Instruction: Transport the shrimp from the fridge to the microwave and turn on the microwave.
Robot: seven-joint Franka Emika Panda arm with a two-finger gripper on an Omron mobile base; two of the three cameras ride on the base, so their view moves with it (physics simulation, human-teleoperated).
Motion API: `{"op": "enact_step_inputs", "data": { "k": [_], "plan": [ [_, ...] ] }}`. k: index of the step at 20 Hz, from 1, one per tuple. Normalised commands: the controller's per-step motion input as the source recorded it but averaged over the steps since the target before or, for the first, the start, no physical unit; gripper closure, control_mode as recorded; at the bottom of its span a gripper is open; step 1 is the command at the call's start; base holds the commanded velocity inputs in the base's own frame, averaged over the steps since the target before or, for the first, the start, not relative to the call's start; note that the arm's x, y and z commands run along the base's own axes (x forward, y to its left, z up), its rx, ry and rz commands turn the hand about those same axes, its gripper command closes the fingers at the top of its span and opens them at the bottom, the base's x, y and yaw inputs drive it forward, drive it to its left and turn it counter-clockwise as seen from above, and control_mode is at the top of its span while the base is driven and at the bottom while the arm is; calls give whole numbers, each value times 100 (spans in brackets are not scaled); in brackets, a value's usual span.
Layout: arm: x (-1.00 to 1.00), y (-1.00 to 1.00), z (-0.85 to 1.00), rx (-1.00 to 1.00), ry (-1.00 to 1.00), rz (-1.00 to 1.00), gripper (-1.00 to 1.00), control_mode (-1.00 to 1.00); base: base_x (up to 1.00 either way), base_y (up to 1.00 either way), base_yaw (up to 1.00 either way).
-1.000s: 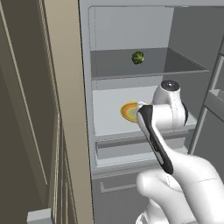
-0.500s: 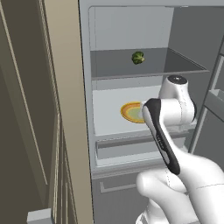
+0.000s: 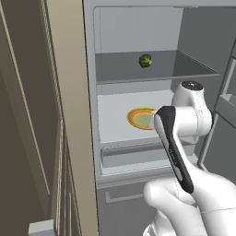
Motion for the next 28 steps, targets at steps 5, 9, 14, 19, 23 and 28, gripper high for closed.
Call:
{"op": "enact_step_inputs", "data": {
  "k": [5,9,14,19,23,28],
  "plan": [
    [-24,0,0,0,0,0,100,-100,0,0,0],
    [-5,0,0,0,5,0,100,-100,0,0,0],
    [0,0,0,0,0,0,100,-100,0,0,0],
    [0,0,0,0,0,0,100,-100,0,0,0],
    [0,0,0,0,0,0,100,-100,0,0,0],
    [0,0,0,0,0,0,100,-100,0,0,0]
  ]
}}
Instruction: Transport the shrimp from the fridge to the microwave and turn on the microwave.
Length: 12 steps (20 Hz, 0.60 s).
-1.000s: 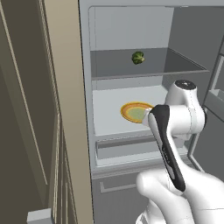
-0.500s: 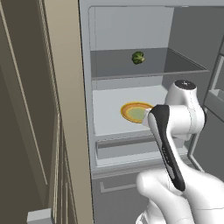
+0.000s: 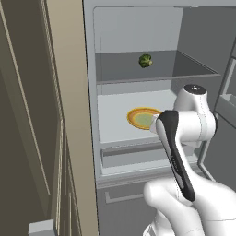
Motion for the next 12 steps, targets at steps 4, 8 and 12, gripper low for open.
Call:
{"op": "enact_step_inputs", "data": {
  "k": [4,8,12],
  "plan": [
    [0,0,0,0,0,0,100,-100,0,0,0],
    [0,0,0,0,0,0,100,100,-4,0,0],
    [0,0,0,0,0,0,100,100,-41,2,0]
  ]
}}
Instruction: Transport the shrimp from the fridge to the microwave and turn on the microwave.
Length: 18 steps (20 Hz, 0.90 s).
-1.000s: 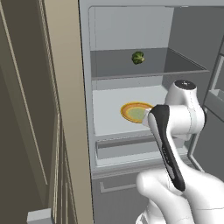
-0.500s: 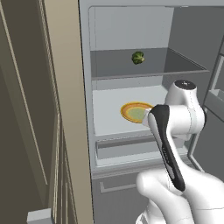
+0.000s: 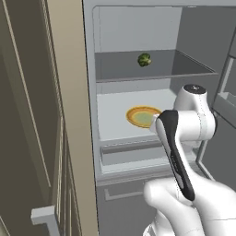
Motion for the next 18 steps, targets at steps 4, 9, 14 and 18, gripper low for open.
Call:
{"op": "enact_step_inputs", "data": {
  "k": [4,9,14,18],
  "plan": [
    [0,0,0,0,0,0,100,100,-55,7,0],
    [0,0,0,0,0,0,100,100,-54,7,0],
    [0,0,0,0,0,0,100,100,-55,6,0],
    [0,0,0,0,0,0,100,100,-49,10,0]
  ]
}}
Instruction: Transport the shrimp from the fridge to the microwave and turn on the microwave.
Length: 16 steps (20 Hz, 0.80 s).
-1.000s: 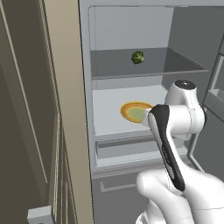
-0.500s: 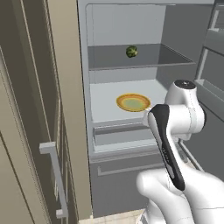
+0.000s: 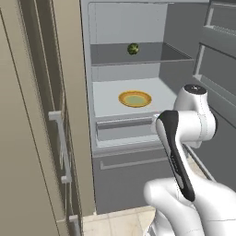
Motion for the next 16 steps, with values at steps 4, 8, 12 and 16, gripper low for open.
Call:
{"op": "enact_step_inputs", "data": {
  "k": [4,8,12,16],
  "plan": [
    [0,0,0,0,0,0,100,100,-48,6,-1],
    [0,0,0,0,0,0,100,100,-51,8,-1],
    [0,0,0,0,0,0,100,100,-53,6,-2],
    [0,0,0,0,0,0,100,100,-52,6,-3]
  ]
}}
